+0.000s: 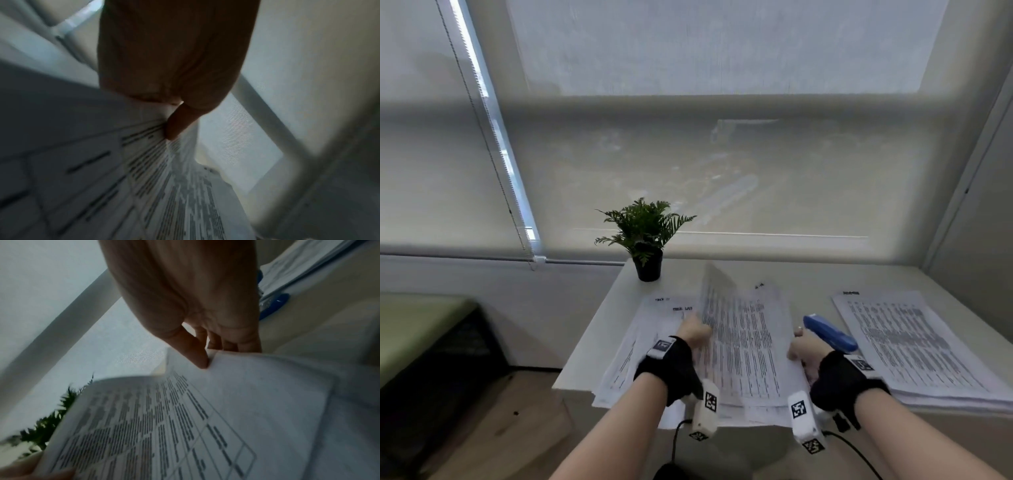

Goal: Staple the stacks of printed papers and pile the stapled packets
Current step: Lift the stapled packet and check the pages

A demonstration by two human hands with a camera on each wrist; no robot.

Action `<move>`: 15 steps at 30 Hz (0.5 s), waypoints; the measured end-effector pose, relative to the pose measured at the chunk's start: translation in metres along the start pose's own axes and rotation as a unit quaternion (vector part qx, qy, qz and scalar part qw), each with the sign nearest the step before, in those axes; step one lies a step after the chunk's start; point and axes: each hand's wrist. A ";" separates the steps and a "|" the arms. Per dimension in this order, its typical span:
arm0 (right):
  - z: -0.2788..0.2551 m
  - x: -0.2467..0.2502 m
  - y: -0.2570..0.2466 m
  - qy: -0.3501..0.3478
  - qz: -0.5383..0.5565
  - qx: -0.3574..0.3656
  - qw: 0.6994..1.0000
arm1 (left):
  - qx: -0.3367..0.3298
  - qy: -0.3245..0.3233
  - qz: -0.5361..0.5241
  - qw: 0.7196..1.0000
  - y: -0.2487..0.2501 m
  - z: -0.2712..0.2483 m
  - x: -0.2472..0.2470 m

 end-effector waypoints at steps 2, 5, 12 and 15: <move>-0.019 0.006 -0.010 -0.028 0.087 -0.008 0.996 | -0.039 0.010 -0.081 0.996 0.005 0.003 0.005; -0.034 0.017 -0.037 -0.049 0.213 0.045 0.975 | -0.102 0.028 -0.180 0.978 0.017 0.000 0.019; -0.058 0.010 -0.098 -0.119 0.333 0.230 0.907 | -0.244 0.154 -0.189 0.939 0.039 -0.010 0.033; -0.061 0.003 -0.104 -0.119 0.319 0.250 0.907 | -0.257 0.202 -0.207 0.922 0.040 -0.017 0.035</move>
Point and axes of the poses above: each hand's wrist, its own z-axis towards the middle knuckle, its own x-axis out of the back of the hand, y = z × x, and after that the axes turned 1 degree about -x, right-handed
